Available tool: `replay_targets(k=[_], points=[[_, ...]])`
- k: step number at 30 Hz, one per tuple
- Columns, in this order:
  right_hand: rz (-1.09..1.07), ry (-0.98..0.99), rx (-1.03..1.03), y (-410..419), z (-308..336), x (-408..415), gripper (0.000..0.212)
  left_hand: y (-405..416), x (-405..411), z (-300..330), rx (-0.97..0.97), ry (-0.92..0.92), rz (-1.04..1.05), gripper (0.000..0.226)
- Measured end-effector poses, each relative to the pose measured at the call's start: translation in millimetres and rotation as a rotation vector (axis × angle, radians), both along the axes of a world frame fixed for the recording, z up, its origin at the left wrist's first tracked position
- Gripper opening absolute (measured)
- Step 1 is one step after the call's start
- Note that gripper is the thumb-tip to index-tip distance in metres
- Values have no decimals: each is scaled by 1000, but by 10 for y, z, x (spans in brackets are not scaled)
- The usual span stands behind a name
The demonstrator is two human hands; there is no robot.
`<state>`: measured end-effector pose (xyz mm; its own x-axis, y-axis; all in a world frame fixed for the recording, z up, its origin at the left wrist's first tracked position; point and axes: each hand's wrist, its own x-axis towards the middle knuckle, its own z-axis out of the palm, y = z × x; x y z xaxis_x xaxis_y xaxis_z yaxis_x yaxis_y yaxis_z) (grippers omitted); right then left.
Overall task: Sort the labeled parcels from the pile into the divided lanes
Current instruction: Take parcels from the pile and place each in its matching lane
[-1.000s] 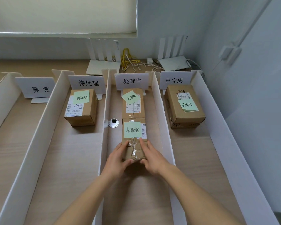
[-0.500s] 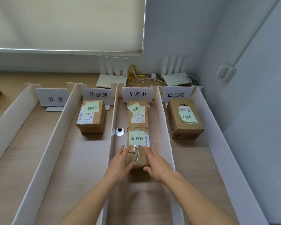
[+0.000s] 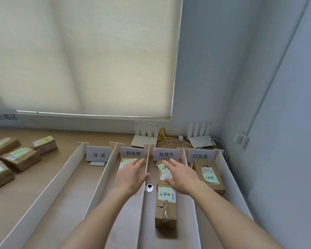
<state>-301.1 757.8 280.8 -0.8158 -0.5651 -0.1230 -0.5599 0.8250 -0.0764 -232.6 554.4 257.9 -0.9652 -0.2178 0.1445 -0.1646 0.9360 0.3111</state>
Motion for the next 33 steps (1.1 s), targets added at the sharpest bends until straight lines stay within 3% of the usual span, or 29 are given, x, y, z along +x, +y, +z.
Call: replay_targets(k=[8,15,24,33], points=[[117,164,-66,-599,1523,504,91,-650,842,1570,-78,-40,181,96],[244,232,-80,-1443,2434,1257,95,-1393,1988,2451,-113,44,343,91],[465,309,-156,-3136,3044,2816,80,-2839,3965,2907,-69,204,590,73],[684,316,-188,-4731,3094,4477,79,-4189,5973,2989,-43,232,790,82]])
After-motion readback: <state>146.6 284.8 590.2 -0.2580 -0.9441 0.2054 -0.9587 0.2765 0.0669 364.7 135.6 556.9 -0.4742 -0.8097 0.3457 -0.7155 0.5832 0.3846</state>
